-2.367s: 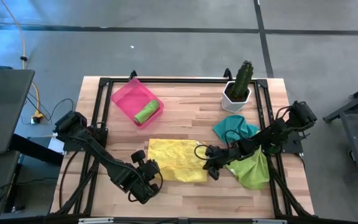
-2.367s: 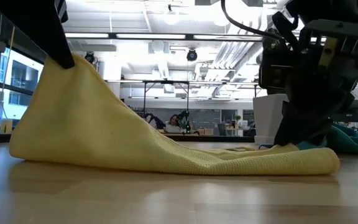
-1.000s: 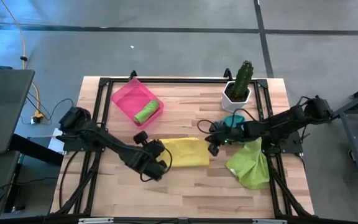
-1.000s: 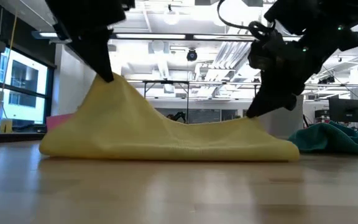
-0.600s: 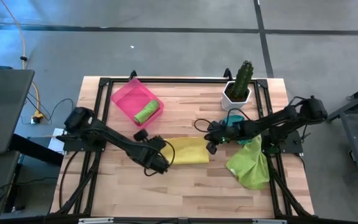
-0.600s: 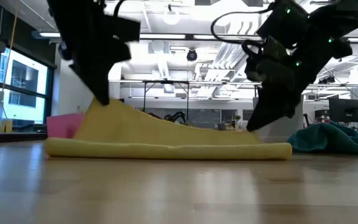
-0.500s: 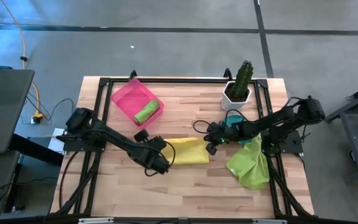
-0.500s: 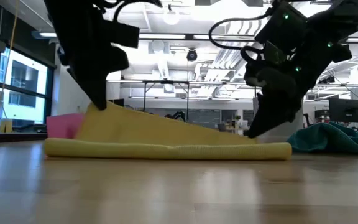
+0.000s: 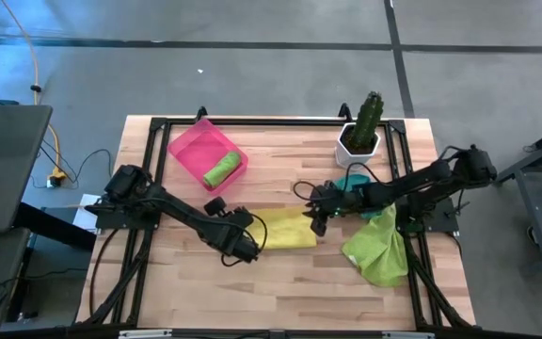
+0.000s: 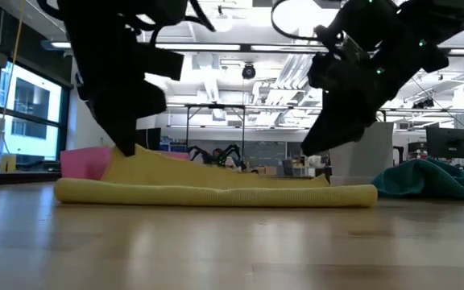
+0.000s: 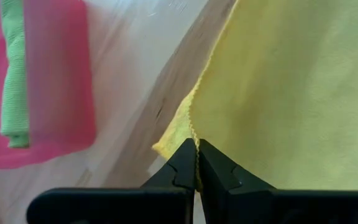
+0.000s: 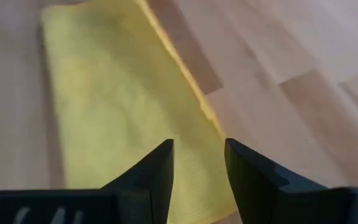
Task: Roll microfiber towels into tight, uniform cylinder then place into a basket
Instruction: Roll the yellow microfiber cloth
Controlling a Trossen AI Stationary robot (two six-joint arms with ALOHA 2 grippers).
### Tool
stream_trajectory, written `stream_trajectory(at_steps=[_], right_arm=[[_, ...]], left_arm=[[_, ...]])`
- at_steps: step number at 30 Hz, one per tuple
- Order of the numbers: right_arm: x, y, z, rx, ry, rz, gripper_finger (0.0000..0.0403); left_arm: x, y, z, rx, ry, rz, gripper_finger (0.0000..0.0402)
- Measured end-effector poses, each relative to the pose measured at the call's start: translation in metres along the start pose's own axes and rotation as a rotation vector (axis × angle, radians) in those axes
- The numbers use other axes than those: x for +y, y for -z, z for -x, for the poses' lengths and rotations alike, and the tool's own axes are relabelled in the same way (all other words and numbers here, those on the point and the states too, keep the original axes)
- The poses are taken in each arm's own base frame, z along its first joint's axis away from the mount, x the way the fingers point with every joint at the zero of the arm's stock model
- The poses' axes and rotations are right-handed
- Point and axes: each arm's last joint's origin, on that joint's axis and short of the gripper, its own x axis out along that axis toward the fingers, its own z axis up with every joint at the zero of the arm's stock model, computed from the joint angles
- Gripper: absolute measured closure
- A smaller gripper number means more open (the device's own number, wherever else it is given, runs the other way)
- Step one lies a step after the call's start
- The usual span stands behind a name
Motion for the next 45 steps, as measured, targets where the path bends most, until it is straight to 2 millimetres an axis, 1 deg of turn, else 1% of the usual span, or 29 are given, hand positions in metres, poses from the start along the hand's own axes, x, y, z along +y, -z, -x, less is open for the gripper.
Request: stream_trajectory(at_steps=[10,17,21,28,31,34,37,40,42,45], right_arm=[[0.007,0.019,-0.023,0.06,0.035,0.008,0.0265],[0.004,0.031,-0.035,0.108,0.083,0.002,0.0265],[0.003,0.031,-0.036,0.109,0.088,0.003,0.0265],[0.003,0.031,-0.036,0.111,0.088,0.007,0.0265],[0.003,0.032,-0.036,0.115,0.086,0.041,0.0265],[0.003,0.032,-0.036,0.121,0.09,0.115,0.0265],[0.002,0.032,-0.036,0.124,0.089,0.187,0.0265],[-0.002,0.03,-0.036,0.109,0.144,0.223,0.0265],[-0.004,0.029,-0.037,0.096,0.188,0.236,0.0265],[-0.006,0.028,-0.035,0.086,0.218,0.226,0.0265]], left_arm=[[0.001,-0.003,-0.002,0.008,0.01,0.0,0.0401],[0.001,-0.003,-0.002,0.023,0.021,0.002,0.0394],[0.001,-0.003,-0.002,0.017,0.016,0.001,0.0362],[0.007,-0.009,-0.006,-0.04,-0.053,0.007,0.0274],[0.008,-0.01,-0.007,-0.023,-0.049,0.014,0.0254],[0.006,-0.009,-0.007,0.034,0.007,0.018,0.0252],[-0.001,-0.005,-0.004,0.08,0.086,-0.02,0.0257],[-0.007,-0.002,0.0,0.066,0.128,-0.033,0.0265],[-0.011,-0.001,0.002,0.046,0.153,-0.011,0.0269],[-0.021,-0.001,0.001,0.027,0.194,0.01,0.0274]])
